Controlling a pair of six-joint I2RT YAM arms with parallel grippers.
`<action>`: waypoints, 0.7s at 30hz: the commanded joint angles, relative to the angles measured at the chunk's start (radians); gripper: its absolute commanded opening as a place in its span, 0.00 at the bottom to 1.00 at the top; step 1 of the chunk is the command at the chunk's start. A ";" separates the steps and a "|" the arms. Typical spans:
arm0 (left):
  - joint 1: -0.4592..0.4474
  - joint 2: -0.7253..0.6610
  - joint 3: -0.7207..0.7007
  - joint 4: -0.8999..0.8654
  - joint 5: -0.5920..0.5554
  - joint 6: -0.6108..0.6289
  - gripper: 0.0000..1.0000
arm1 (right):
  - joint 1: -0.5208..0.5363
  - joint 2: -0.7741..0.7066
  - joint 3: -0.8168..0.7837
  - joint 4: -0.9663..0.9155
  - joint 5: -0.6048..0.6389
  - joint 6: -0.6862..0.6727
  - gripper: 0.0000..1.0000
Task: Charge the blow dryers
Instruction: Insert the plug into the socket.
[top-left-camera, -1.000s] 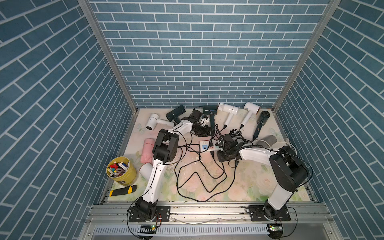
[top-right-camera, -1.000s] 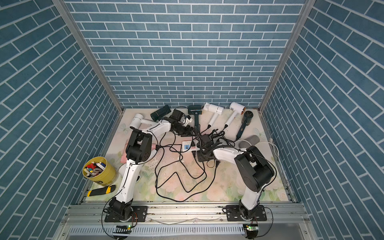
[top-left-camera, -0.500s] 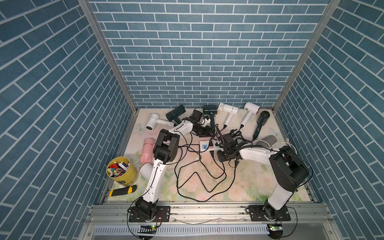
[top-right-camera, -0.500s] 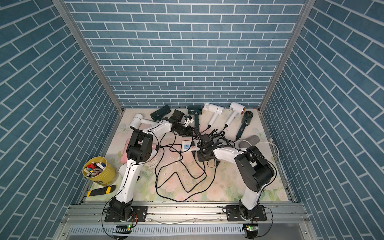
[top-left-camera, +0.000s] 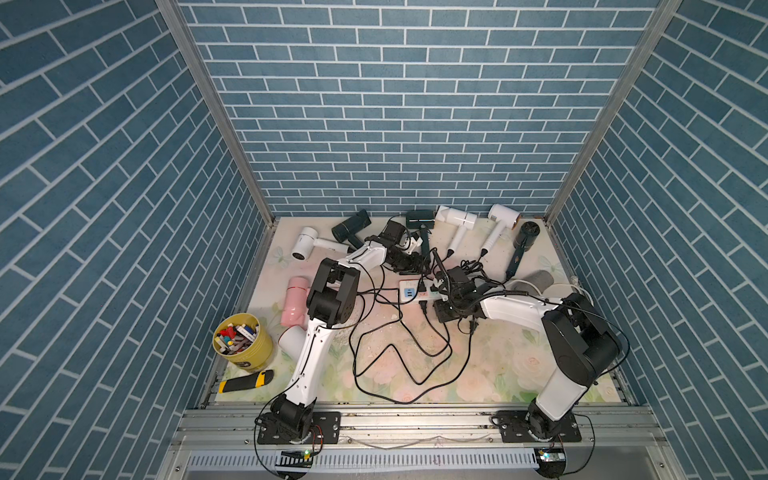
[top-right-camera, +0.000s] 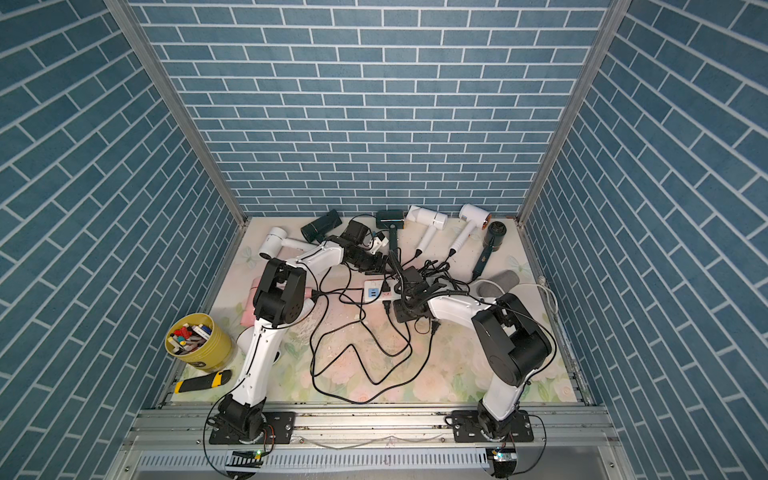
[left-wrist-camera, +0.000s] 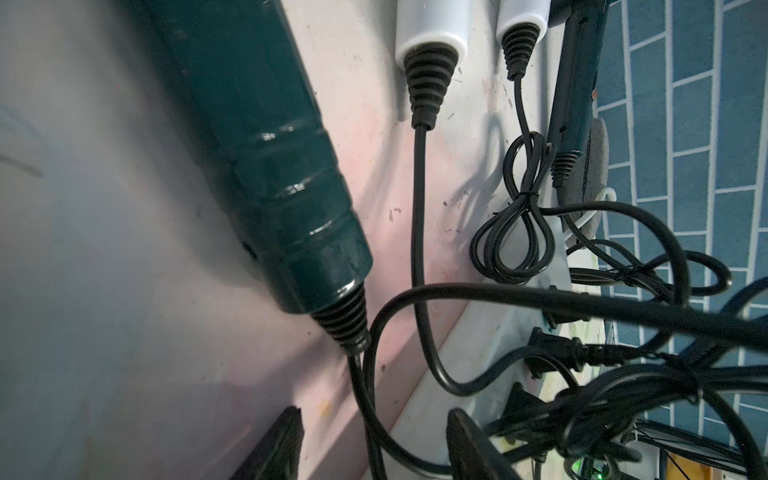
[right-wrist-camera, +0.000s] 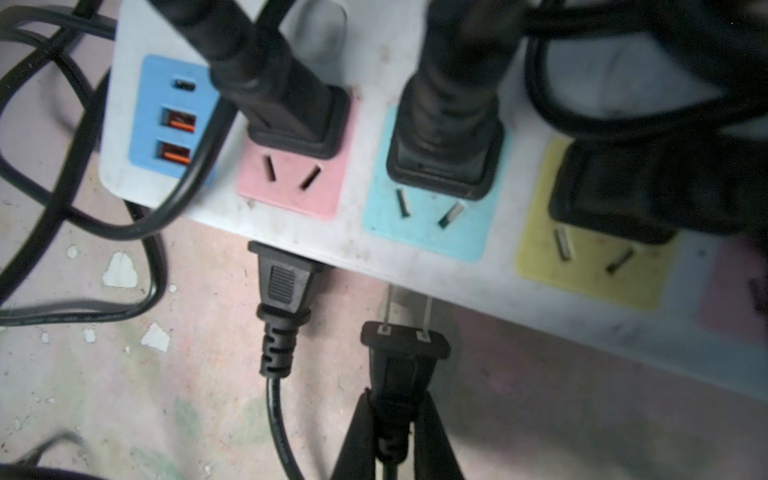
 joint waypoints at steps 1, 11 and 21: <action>-0.014 0.057 -0.038 -0.066 -0.027 0.014 0.61 | -0.004 -0.020 0.005 0.024 0.020 -0.044 0.00; -0.019 0.055 -0.044 -0.064 -0.023 0.016 0.60 | -0.004 0.034 0.024 0.025 -0.002 -0.082 0.00; -0.021 0.060 -0.052 -0.062 -0.022 0.021 0.60 | -0.004 0.042 0.010 0.059 0.002 -0.169 0.00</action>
